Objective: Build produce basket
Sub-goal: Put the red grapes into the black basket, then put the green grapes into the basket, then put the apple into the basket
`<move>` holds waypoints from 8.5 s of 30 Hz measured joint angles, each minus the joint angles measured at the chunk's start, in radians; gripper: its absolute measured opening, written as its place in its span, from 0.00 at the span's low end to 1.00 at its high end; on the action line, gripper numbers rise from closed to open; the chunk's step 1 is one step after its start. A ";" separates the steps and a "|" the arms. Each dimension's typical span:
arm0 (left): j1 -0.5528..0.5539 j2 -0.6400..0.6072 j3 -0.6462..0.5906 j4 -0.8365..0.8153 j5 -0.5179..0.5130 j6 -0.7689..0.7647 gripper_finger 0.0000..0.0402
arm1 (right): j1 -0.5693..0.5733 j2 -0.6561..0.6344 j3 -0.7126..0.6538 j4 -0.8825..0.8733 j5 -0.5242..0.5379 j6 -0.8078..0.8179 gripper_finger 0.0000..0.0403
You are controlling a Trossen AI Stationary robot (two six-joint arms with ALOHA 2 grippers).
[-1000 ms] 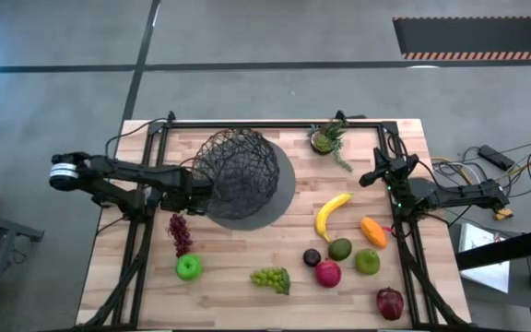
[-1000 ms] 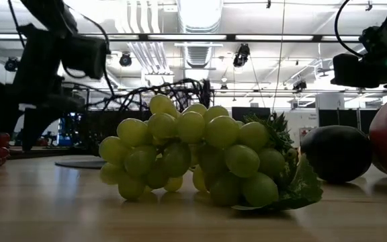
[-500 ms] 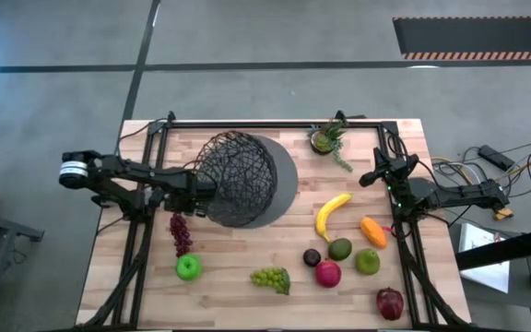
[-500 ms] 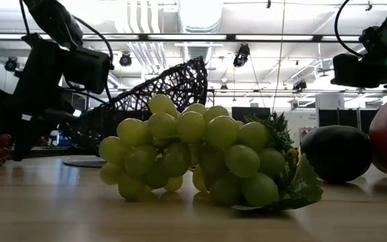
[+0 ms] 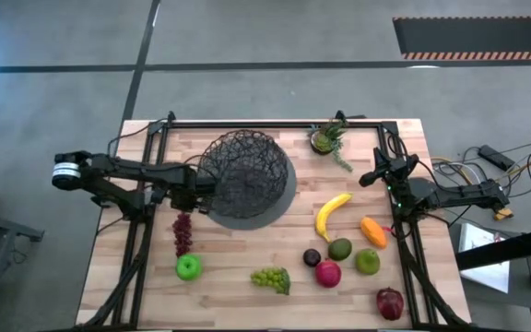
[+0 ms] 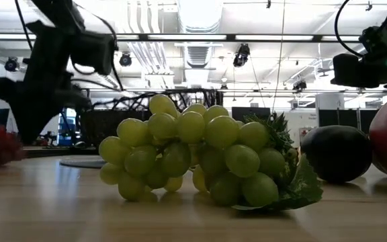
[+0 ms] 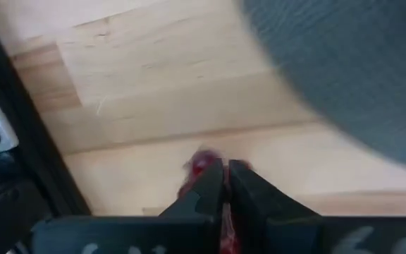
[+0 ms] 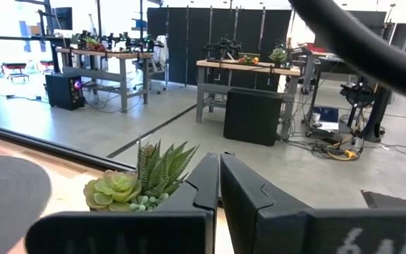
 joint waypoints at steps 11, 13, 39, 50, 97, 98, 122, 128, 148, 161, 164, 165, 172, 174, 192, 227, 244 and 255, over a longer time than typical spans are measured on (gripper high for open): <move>0.000 -0.102 0.141 -0.175 0.029 0.023 0.00 | 0.000 0.000 0.000 0.000 0.000 0.000 0.02; -0.001 -0.114 0.211 -0.225 0.047 0.056 0.00 | 0.000 0.000 0.000 0.000 0.000 0.000 0.02; 0.024 0.209 0.920 0.545 0.043 0.633 0.00 | 0.000 0.000 0.000 0.000 0.000 0.000 0.02; 0.108 0.326 0.911 0.221 -0.060 0.657 0.00 | 0.000 0.000 0.000 0.000 0.000 0.000 0.02; 0.288 0.525 0.733 0.464 -0.446 0.799 0.09 | 0.000 0.000 0.000 0.000 0.000 -0.001 0.02; 0.288 0.530 0.731 0.470 -0.446 0.802 0.12 | 0.000 0.000 0.000 0.000 0.000 -0.001 0.02; 0.016 0.246 0.894 0.096 -0.222 0.422 0.42 | 0.000 0.000 0.000 0.000 0.000 0.000 0.02; -0.279 0.260 0.874 0.097 -0.137 0.193 0.42 | 0.000 0.000 0.000 0.000 0.000 0.000 0.02; -0.531 0.885 1.330 0.341 0.038 0.767 0.42 | 0.000 0.000 0.000 0.000 0.000 0.000 0.02; -0.454 1.055 1.389 0.270 0.278 1.228 0.42 | 0.000 0.000 0.000 0.000 0.000 -0.001 0.02; -0.453 1.068 1.389 0.270 0.288 1.330 0.42 | 0.000 0.000 0.000 0.000 0.000 0.000 0.02; -0.453 1.070 1.389 0.260 0.279 1.363 0.42 | 0.000 0.000 0.000 0.000 0.000 0.000 0.02; -0.456 1.079 1.381 0.165 0.130 1.486 0.42 | 0.000 0.000 0.000 0.000 0.000 0.000 0.02; -0.456 1.079 1.381 0.153 0.130 1.485 0.42 | 0.000 0.000 0.000 0.000 0.000 0.000 0.02; -0.459 0.954 1.132 0.114 0.031 1.230 0.03 | 0.000 0.000 0.000 0.000 0.000 0.000 0.02; 0.087 0.308 0.662 0.227 -0.542 0.370 0.02 | 0.000 0.000 0.000 0.000 0.000 0.000 0.02; 0.208 0.308 0.338 0.647 -0.567 0.228 0.04 | 0.000 0.000 0.000 0.000 0.000 0.000 0.02; 0.217 0.308 0.340 0.643 -0.646 0.291 0.33 | 0.000 0.000 0.000 0.000 0.000 0.000 0.02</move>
